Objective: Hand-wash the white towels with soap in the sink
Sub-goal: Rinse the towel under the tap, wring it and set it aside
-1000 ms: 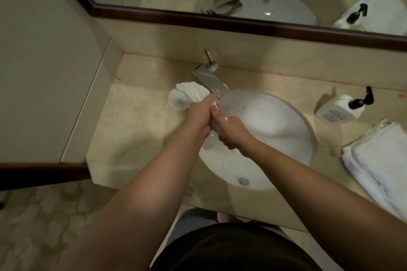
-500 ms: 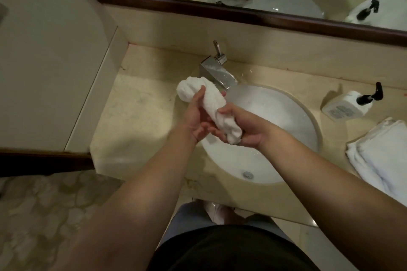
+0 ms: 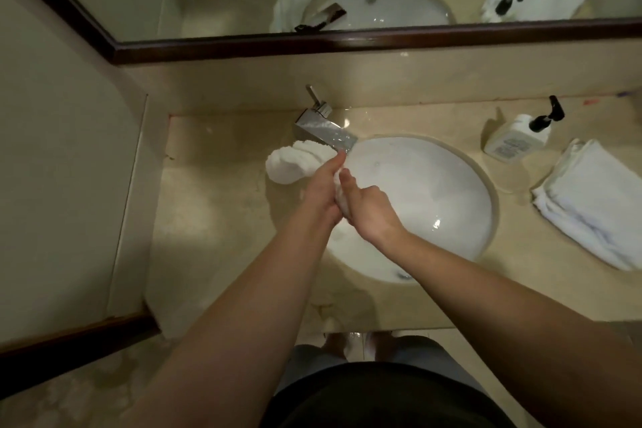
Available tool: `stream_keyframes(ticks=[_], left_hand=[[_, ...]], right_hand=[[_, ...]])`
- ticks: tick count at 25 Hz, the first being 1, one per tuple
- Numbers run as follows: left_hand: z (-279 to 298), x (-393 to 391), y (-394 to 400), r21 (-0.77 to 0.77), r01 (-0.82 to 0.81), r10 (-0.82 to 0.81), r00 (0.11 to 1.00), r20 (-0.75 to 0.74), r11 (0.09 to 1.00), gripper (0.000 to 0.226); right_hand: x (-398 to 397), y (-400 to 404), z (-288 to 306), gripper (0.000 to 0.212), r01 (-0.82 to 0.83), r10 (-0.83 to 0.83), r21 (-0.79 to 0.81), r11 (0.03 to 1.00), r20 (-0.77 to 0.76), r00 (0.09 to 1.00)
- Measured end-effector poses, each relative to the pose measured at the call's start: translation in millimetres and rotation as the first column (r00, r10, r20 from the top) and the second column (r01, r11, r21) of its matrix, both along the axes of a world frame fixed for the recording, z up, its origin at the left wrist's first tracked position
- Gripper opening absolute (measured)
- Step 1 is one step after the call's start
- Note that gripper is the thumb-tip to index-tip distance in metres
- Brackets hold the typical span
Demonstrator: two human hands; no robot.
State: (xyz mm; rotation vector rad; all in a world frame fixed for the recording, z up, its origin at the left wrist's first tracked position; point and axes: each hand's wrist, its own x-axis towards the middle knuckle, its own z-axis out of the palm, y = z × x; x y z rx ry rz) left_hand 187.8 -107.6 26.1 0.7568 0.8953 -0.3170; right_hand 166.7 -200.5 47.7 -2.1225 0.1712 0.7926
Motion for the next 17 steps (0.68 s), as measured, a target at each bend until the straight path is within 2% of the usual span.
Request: stream_keyframes(ticks=[5, 8, 10, 13, 15, 17], left_hand=[[-21.9, 1.9, -13.5, 0.090, -0.086, 0.098, 0.985, -0.144, 0.992, 0.020], [-22.9, 3.2, -17.0, 0.146, -0.028, 0.059, 0.975, -0.214, 0.989, 0.022], [-24.2, 1.4, -18.4, 0.142, 0.042, -0.008, 0.972, -0.234, 0.989, 0.023], [-11.2, -3.2, -10.7, -0.001, 0.072, -0.072, 0.995, -0.075, 0.997, 0.020], [-8.7, -6.7, 4.7, -0.141, -0.090, 0.095, 0.995, 0.031, 0.986, 0.035], [-10.6, -10.2, 19.1, -0.233, -0.236, 0.248, 0.969, 0.021, 0.943, 0.045]], right_hand=[[-10.7, -5.8, -25.2, 0.072, -0.015, 0.042, -0.145, 0.989, 0.187, 0.981], [-14.1, -5.6, -30.1, 0.068, -0.001, 0.049, -0.222, 0.975, 0.210, 0.976], [-18.4, -5.3, -31.0, 0.072, 0.060, -0.020, -0.203, 0.977, 0.190, 0.982], [-19.3, -7.6, -26.6, 0.077, 0.204, -0.202, -0.036, 0.978, 0.071, 0.977], [-18.3, -12.5, -19.8, 0.074, 0.297, -0.279, 0.129, 0.946, -0.140, 0.950], [-18.2, -22.5, -16.6, 0.072, 0.301, -0.208, 0.235, 0.924, -0.351, 0.913]])
